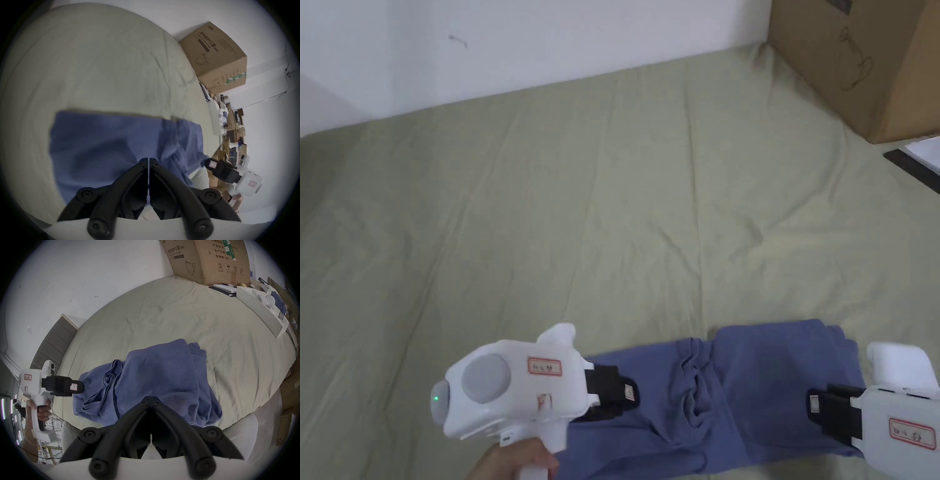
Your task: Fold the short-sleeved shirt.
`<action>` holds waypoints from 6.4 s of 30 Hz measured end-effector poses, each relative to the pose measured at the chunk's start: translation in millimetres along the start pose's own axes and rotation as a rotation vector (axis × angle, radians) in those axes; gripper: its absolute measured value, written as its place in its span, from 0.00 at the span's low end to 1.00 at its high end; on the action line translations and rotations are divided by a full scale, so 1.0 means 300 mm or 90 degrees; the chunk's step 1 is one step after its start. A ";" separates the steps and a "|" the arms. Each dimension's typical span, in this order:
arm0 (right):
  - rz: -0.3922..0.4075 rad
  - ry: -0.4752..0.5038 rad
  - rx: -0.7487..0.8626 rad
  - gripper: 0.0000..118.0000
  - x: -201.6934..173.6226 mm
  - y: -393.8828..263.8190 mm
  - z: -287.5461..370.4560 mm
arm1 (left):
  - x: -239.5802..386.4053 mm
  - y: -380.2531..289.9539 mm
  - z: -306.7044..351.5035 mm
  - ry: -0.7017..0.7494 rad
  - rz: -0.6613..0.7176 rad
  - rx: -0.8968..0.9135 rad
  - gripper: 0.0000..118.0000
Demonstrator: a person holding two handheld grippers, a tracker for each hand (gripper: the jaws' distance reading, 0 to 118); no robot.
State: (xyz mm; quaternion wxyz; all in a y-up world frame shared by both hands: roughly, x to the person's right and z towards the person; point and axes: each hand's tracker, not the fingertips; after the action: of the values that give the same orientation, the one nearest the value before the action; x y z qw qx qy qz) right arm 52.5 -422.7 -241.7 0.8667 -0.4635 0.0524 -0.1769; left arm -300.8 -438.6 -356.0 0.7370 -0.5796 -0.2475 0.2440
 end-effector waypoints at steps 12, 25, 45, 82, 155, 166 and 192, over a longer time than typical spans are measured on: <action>0.010 0.002 0.008 0.00 -0.005 -0.016 0.040 | 0.135 -0.069 -0.223 -0.017 -0.048 -0.095 0.01; 0.054 0.018 0.005 0.00 -0.109 0.008 0.040 | 0.087 0.006 -0.009 0.082 0.028 -0.018 0.02; 0.173 0.023 -0.048 0.00 -0.356 0.022 -0.051 | -0.440 0.011 0.301 -0.045 0.121 0.051 1.00; 0.112 0.038 -0.015 0.00 -0.354 0.089 -0.059 | -0.702 0.010 0.441 -0.067 0.116 0.007 0.09; 0.005 0.020 -0.050 0.00 -0.060 -0.021 -0.044 | 0.097 0.089 -0.173 0.064 -0.063 -0.112 0.00; 0.086 0.054 -0.075 0.00 -0.237 0.023 -0.108 | 0.050 0.037 0.042 -0.053 -0.077 -0.050 0.00; 0.400 -0.059 -0.078 0.00 -0.645 -0.005 -0.477 | -0.600 0.027 0.236 -0.235 0.182 0.026 0.96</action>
State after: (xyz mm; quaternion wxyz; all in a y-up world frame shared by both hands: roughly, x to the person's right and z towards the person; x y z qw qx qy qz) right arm -164.7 -467.1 -335.6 0.8509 -0.4835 0.1637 0.1242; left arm -483.9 -501.4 -364.0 0.6487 -0.5395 -0.2887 0.4525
